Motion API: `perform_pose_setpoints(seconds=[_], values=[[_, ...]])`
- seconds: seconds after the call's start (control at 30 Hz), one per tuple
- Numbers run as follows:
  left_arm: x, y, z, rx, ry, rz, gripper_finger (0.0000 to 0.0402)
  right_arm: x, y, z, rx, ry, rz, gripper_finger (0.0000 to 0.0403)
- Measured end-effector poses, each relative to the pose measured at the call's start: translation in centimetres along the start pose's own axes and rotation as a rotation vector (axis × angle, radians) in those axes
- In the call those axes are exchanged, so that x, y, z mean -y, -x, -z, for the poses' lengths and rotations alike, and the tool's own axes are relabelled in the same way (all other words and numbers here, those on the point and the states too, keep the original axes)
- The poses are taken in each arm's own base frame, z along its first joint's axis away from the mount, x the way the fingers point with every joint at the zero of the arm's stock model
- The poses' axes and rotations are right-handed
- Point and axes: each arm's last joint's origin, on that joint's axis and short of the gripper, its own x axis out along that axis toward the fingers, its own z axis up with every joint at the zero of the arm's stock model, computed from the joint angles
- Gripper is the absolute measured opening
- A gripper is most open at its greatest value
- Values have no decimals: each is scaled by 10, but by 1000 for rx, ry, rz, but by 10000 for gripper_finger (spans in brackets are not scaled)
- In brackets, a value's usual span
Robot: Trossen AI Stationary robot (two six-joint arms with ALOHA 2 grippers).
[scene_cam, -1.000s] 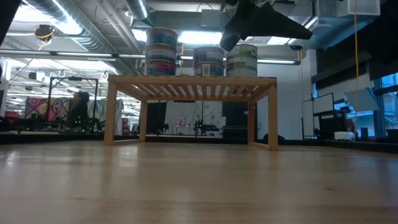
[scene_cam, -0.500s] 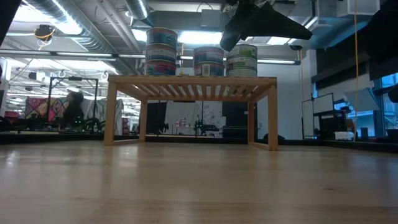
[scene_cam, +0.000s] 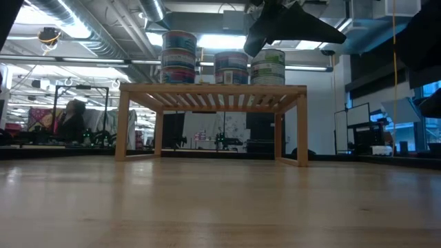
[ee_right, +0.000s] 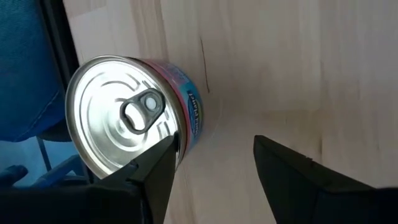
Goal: Stack canned seafood by type on shelf
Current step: Stack the blue tuna can on top of the blue tuna cans on the shelf
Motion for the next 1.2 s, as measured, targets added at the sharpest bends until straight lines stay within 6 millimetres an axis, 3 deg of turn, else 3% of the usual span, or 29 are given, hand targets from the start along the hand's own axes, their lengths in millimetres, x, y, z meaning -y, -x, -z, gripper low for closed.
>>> perform_pose_setpoints(seconds=[1.2], values=[[0, 0, 0, 3, 1, 2, 227, 2, 1, -2, 66, -3, 63, 216]])
